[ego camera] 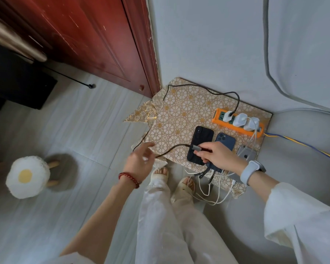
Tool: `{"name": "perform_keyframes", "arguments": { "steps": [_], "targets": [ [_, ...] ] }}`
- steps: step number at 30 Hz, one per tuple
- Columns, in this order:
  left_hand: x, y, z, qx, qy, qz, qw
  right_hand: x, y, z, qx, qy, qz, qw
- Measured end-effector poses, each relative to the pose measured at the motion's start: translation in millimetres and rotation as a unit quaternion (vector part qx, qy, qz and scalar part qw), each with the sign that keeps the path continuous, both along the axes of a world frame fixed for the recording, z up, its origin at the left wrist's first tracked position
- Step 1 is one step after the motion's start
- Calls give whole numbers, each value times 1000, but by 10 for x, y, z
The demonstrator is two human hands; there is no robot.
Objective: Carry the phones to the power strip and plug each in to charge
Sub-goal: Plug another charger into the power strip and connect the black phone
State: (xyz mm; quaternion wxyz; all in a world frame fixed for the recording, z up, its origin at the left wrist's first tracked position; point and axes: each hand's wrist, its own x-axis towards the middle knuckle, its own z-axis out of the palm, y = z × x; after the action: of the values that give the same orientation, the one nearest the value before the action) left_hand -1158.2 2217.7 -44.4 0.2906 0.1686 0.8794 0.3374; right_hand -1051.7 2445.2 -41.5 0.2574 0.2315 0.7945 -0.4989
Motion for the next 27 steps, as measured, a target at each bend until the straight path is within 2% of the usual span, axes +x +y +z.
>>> {"name": "perform_keyframes", "arguments": {
  "steps": [2,4,8,10,13,15,16,17,18,19,20,22,23,24,27],
  "targets": [
    [122,115,9,7,-32,-85,996,-62,-78,29,-3,4,23,1000],
    [227,226,-24,9,-12,-130,991,-121,-145,50,-1,21,30,999],
    [219,323,-56,3,99,-119,988,-162,-143,89,4,40,37,999],
    [156,326,-47,29,111,-127,985,-135,-138,91,12,40,46,998],
    [129,362,3,19,40,-157,987,-60,-162,28,118,73,4,990],
    [157,388,15,-2,74,-166,983,-19,-200,-13,173,71,-48,981],
    [177,389,26,1,97,-166,981,-12,-214,-36,133,41,-110,984],
    [195,387,40,9,117,-166,979,-21,-229,-29,33,-8,-216,976],
    [209,382,53,20,132,-169,977,-45,-236,-22,-108,-60,-334,934],
    [218,372,64,29,141,-175,974,-62,-229,-15,-242,-91,-426,867],
    [222,360,71,32,147,-185,971,-77,-208,0,-338,-96,-482,802],
    [241,330,66,26,143,-210,967,-115,-141,5,-435,-65,-539,718],
    [250,310,54,19,132,-216,967,-143,-111,3,-451,-46,-555,698],
    [253,289,32,10,118,-217,969,-178,-93,13,-448,-33,-565,692],
    [250,217,-54,-25,65,-216,974,-248,-35,39,-416,-3,-560,716]
  ]
}}
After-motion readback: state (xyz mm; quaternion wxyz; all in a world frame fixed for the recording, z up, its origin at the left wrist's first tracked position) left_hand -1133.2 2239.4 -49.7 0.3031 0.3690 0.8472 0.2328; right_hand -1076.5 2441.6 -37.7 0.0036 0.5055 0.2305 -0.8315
